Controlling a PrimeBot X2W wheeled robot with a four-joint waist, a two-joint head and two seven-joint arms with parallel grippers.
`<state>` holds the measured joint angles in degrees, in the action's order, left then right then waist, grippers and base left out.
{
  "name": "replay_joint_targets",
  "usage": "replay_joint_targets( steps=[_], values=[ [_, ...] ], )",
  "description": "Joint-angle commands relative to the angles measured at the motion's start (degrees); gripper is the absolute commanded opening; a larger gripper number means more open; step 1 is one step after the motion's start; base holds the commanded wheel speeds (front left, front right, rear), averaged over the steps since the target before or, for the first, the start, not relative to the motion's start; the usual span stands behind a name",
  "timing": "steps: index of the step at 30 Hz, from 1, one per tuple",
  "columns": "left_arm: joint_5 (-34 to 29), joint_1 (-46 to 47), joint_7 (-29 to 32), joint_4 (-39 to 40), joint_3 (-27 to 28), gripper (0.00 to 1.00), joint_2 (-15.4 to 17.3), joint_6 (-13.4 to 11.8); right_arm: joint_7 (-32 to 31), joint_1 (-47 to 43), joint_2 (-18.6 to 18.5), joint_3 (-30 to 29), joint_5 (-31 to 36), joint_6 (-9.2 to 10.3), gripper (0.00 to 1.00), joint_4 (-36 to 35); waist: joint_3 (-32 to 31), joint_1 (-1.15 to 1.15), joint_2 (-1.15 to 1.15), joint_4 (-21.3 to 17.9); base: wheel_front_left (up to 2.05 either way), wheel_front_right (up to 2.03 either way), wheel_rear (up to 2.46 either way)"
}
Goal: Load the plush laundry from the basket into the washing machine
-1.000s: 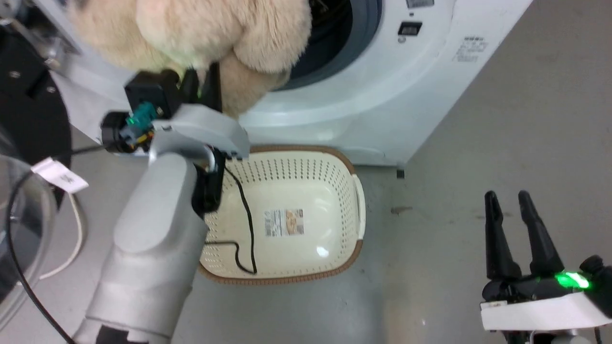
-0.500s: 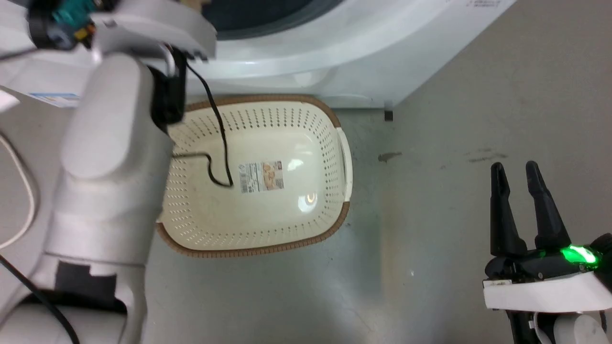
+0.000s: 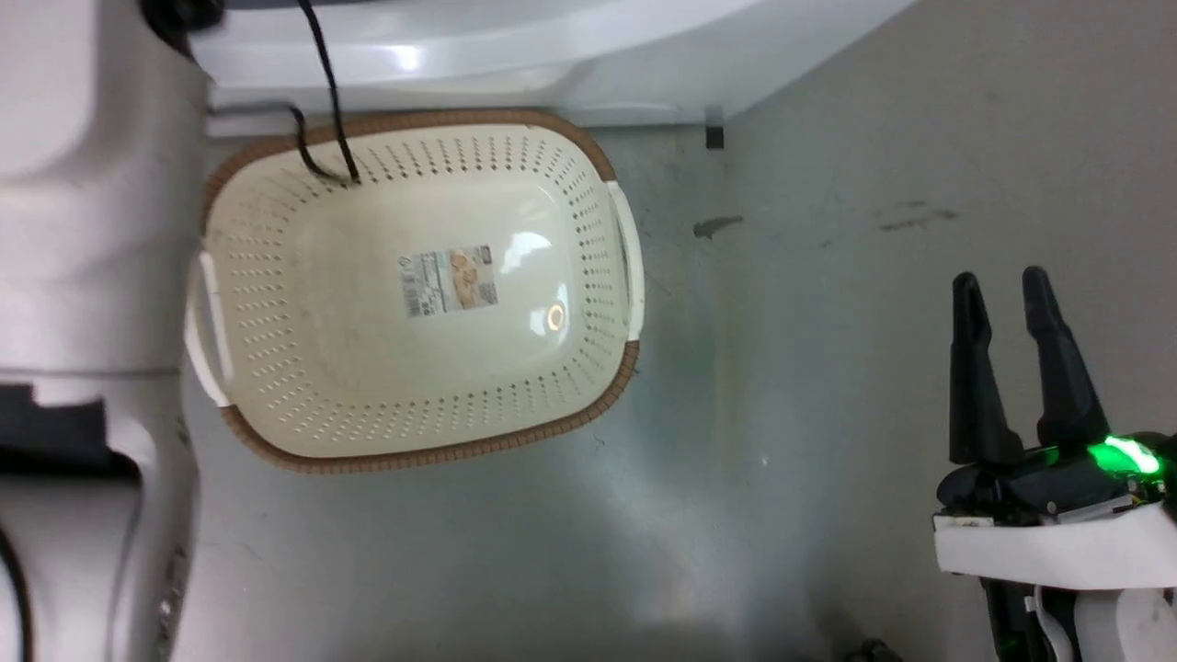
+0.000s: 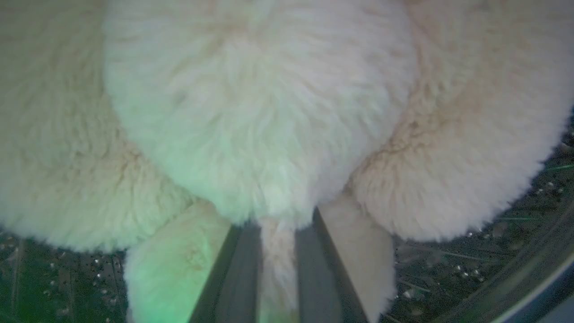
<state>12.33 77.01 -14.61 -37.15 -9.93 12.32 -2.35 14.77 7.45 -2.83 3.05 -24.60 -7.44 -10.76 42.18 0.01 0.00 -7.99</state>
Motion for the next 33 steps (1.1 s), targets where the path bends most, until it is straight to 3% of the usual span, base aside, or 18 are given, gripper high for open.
replay_joint_targets(
  steps=[1,14,24,25,26,33],
  values=[
    [-0.6,2.82,-0.31,-0.19,0.13,0.0,0.57,0.18,0.23,1.04,-0.05,-0.06,-0.14,-0.05,1.0,-0.78,2.11,-0.01,0.0,-1.23,0.0,0.0,0.0],
    [-2.73,16.42,1.04,-4.37,-0.91,0.0,3.84,-0.22,0.23,1.36,-0.05,1.12,-2.15,-0.05,1.0,-3.15,9.82,-0.01,0.0,-4.71,0.0,0.0,0.0],
    [-2.84,21.66,1.6,-8.84,-2.05,0.0,3.87,0.09,0.23,1.07,-0.05,0.96,-2.53,-0.05,1.0,-3.78,12.04,-0.01,0.0,-4.99,0.0,0.0,0.0],
    [-2.69,21.86,1.65,-9.48,-2.0,0.21,3.83,-0.02,0.23,1.14,-0.05,1.02,-2.52,-0.05,1.0,-3.73,12.02,-0.01,0.0,-4.98,0.0,0.0,0.0],
    [-2.68,22.0,1.66,-10.09,-2.13,1.0,3.78,0.01,0.23,1.22,-0.05,1.07,-2.5,-0.05,1.0,-3.7,11.99,-0.01,0.0,-4.94,0.0,0.0,0.0],
    [-1.76,22.38,0.92,-13.48,-2.84,1.0,2.22,0.86,0.23,1.95,-0.05,0.84,-2.23,-0.05,1.0,-3.52,11.62,-0.01,0.0,-3.98,0.0,0.0,0.0]
  ],
)
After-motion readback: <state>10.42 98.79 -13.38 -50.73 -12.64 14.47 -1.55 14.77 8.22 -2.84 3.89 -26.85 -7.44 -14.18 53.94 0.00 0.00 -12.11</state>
